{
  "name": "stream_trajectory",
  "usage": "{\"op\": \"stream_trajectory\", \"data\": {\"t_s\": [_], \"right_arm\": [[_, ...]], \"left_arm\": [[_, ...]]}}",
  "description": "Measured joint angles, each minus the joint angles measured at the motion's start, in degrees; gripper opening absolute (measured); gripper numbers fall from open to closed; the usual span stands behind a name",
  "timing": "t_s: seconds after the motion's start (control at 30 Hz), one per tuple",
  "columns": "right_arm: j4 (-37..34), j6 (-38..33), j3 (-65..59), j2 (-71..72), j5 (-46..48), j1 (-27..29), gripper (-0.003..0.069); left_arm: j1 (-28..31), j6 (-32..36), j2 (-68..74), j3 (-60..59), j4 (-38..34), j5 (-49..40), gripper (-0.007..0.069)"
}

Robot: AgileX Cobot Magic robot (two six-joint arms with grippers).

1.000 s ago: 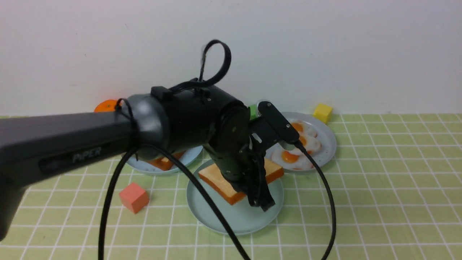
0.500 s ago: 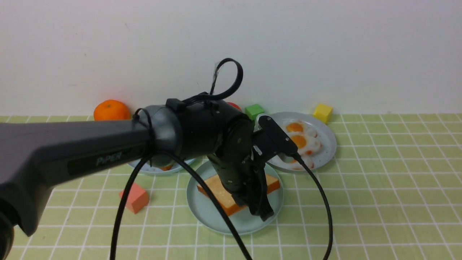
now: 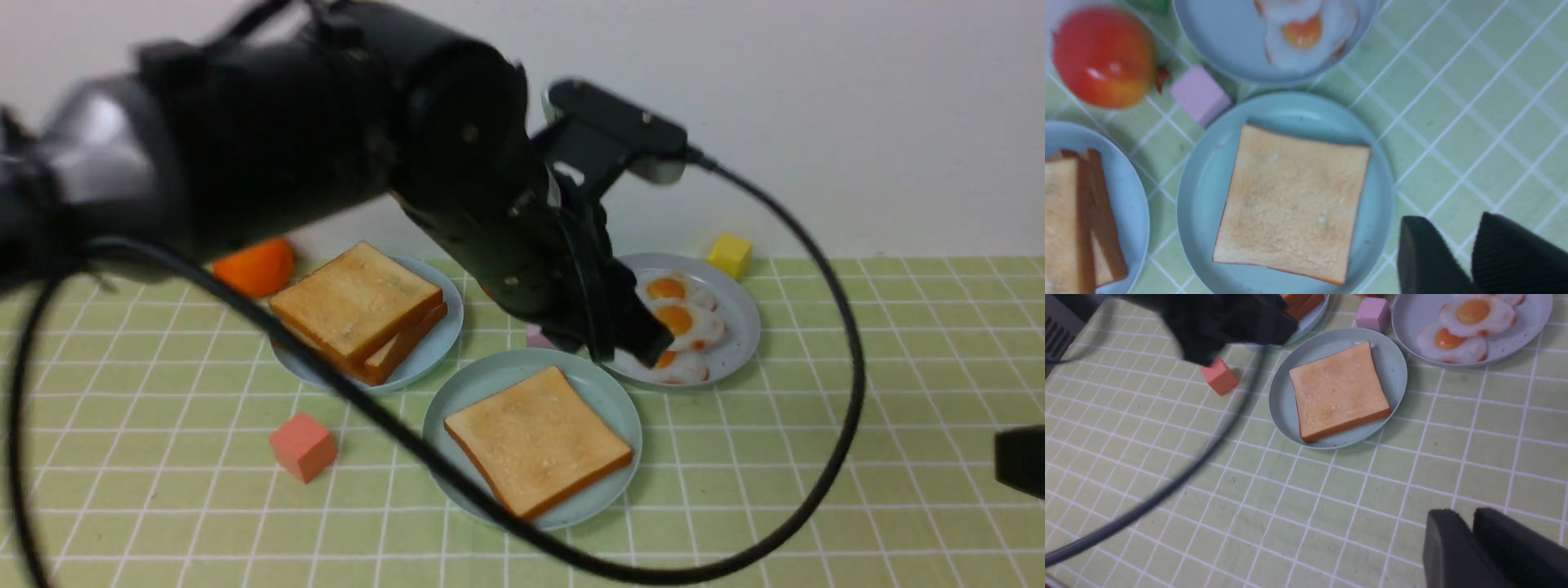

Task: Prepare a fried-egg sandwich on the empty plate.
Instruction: Use the right arm to grab a fried egg

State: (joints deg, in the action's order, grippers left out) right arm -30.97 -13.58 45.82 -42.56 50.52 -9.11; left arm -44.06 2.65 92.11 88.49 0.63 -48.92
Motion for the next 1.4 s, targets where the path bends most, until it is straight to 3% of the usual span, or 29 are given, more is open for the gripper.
{"op": "stream_trajectory", "data": {"t_s": [0.07, 0.1, 0.33, 0.53, 0.7, 0.9, 1.2, 1.4], "right_arm": [[-1.2, 0.0, 0.3, -5.9, -3.2, 0.0, 0.0148], [-1.5, 0.0, 0.7, -8.1, -3.9, 0.0, 0.0155], [-2.7, 0.0, 6.2, -25.2, -8.0, 0.0, 0.0239], [-3.5, 0.5, 15.9, -40.9, -9.7, 0.0, 0.0298], [-3.8, 5.6, 24.2, -52.2, -11.6, 0.0, 0.0305], [-3.8, 9.6, 32.4, -62.1, -11.5, 0.6, 0.0324], [-3.8, 12.0, 41.0, -74.0, -10.4, 4.6, 0.0455], [-4.0, 12.0, 44.1, -78.5, -10.5, 4.5, 0.0469]], "left_arm": [[-0.8, -0.3, -7.3, -1.3, -0.6, -0.8, 0.0003], [-0.8, -0.6, -9.1, -2.4, -0.6, -0.9, -0.0013], [-0.8, -4.3, -28.3, -19.5, -1.1, 1.9, -0.0013], [-0.8, -5.1, -49.7, -41.6, -1.7, 13.2, -0.0013], [-0.8, -7.8, -64.1, -53.1, -2.1, 23.5, -0.0013], [-0.8, -10.4, -67.5, -55.0, -2.1, 25.4, -0.0013], [-0.8, -10.6, -67.5, -55.0, -2.1, 25.4, -0.0013], [-0.8, -10.6, -67.5, -55.0, -2.1, 25.5, -0.0013]]}}
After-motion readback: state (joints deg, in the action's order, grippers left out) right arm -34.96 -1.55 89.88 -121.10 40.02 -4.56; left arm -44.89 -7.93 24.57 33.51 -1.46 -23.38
